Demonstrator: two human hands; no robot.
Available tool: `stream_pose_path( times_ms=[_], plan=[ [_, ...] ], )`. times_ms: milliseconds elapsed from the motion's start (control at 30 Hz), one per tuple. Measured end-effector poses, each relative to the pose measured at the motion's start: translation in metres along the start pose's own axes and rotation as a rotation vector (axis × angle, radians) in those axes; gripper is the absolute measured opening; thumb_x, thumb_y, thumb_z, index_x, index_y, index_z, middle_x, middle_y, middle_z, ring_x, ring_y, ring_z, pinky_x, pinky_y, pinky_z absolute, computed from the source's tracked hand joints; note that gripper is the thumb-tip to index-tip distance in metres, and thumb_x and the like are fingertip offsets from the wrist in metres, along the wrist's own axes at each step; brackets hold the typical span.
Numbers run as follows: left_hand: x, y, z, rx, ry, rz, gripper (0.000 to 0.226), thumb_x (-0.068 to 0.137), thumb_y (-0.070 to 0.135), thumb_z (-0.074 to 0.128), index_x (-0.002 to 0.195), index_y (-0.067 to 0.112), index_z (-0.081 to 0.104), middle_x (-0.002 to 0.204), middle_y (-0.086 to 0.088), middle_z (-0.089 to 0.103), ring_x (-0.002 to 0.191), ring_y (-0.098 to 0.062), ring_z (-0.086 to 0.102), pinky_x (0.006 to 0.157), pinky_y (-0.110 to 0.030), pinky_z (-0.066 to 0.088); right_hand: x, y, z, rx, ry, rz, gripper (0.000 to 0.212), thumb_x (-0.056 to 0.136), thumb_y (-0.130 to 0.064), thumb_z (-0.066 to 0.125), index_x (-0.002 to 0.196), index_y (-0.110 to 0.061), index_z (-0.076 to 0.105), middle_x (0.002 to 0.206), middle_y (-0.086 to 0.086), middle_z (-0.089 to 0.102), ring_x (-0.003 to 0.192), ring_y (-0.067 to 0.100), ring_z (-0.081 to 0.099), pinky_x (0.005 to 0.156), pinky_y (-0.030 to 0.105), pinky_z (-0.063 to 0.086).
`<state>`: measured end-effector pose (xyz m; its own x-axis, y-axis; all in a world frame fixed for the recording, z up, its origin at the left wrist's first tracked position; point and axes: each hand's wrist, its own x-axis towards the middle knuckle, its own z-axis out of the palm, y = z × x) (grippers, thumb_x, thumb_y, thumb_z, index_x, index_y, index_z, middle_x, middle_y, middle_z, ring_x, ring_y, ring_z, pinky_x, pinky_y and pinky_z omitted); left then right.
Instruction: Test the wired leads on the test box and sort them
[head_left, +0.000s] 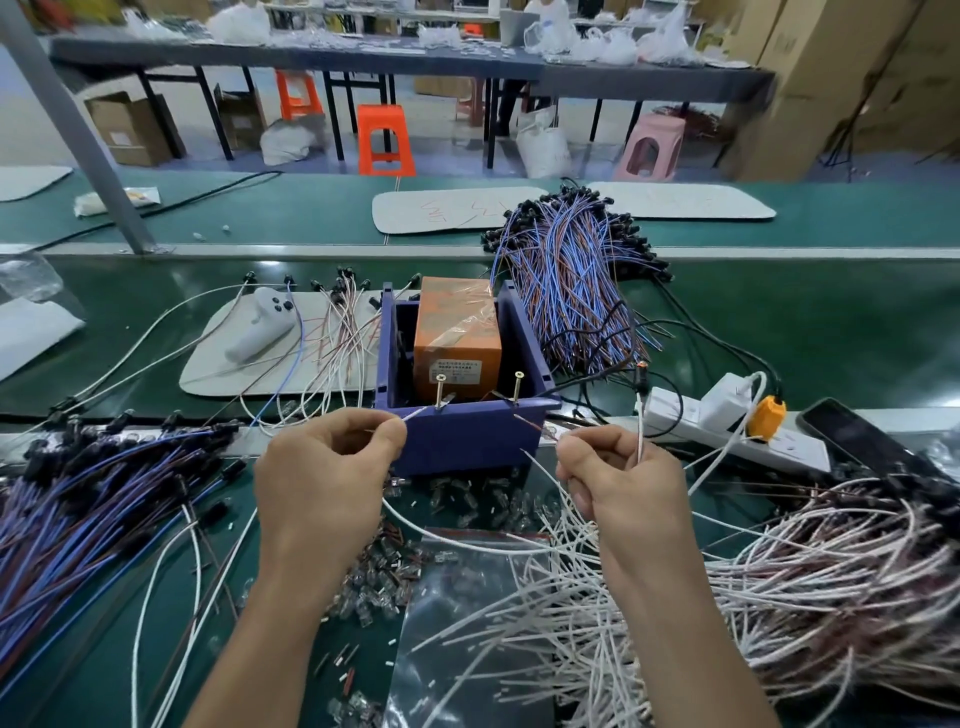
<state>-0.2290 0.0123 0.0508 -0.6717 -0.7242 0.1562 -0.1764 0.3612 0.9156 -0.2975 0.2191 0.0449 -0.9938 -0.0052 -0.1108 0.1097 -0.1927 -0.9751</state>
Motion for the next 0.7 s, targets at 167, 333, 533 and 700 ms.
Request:
stream_pose_path(
  times_ms=[167, 333, 533, 700],
  plan=[
    [-0.012, -0.022, -0.015, -0.177, -0.1, -0.13, 0.015, 0.08, 0.024, 0.086, 0.078, 0.038, 0.081, 0.065, -0.001, 0.075, 0.043, -0.011, 0.056, 0.047, -0.021, 0.044, -0.018, -0.001, -0.016, 0.001, -0.053, 0.013, 0.02, 0.091, 0.004, 0.068, 0.076, -0.008, 0.073, 0.061, 0.012, 0.064, 0.045, 0.013, 0.046, 0.042, 0.019, 0.038],
    [-0.026, -0.03, -0.024, -0.145, -0.187, -0.202, 0.015, 0.083, 0.012, 0.083, 0.081, 0.027, 0.082, 0.067, -0.005, 0.076, 0.044, -0.012, 0.059, 0.045, -0.022, 0.05, -0.032, 0.011, -0.034, -0.196, -0.057, 0.018, 0.049, 0.105, -0.041, 0.047, 0.074, -0.02, 0.078, 0.084, 0.004, 0.077, 0.072, 0.012, 0.063, 0.068, 0.029, 0.046],
    [-0.058, -0.013, -0.028, 0.243, -0.046, 0.071, 0.019, 0.083, 0.03, 0.084, 0.102, 0.035, 0.081, 0.07, 0.027, 0.069, 0.069, 0.019, 0.064, 0.061, 0.0, 0.048, -0.05, 0.015, -0.049, -0.437, -0.007, -0.17, 0.056, 0.101, -0.051, 0.042, 0.066, -0.019, 0.071, 0.057, 0.0, 0.06, 0.054, 0.01, 0.048, 0.063, 0.043, 0.044],
    [-0.106, 0.04, 0.008, 0.155, -0.663, 0.25, 0.027, 0.083, 0.052, 0.073, 0.11, 0.051, 0.072, 0.096, 0.037, 0.071, 0.09, 0.016, 0.065, 0.081, -0.011, 0.055, -0.065, 0.015, -0.043, -0.42, 0.039, -0.256, 0.046, 0.1, -0.032, 0.041, 0.066, -0.024, 0.07, 0.047, -0.009, 0.049, 0.045, 0.007, 0.042, 0.046, 0.03, 0.036]
  ],
)
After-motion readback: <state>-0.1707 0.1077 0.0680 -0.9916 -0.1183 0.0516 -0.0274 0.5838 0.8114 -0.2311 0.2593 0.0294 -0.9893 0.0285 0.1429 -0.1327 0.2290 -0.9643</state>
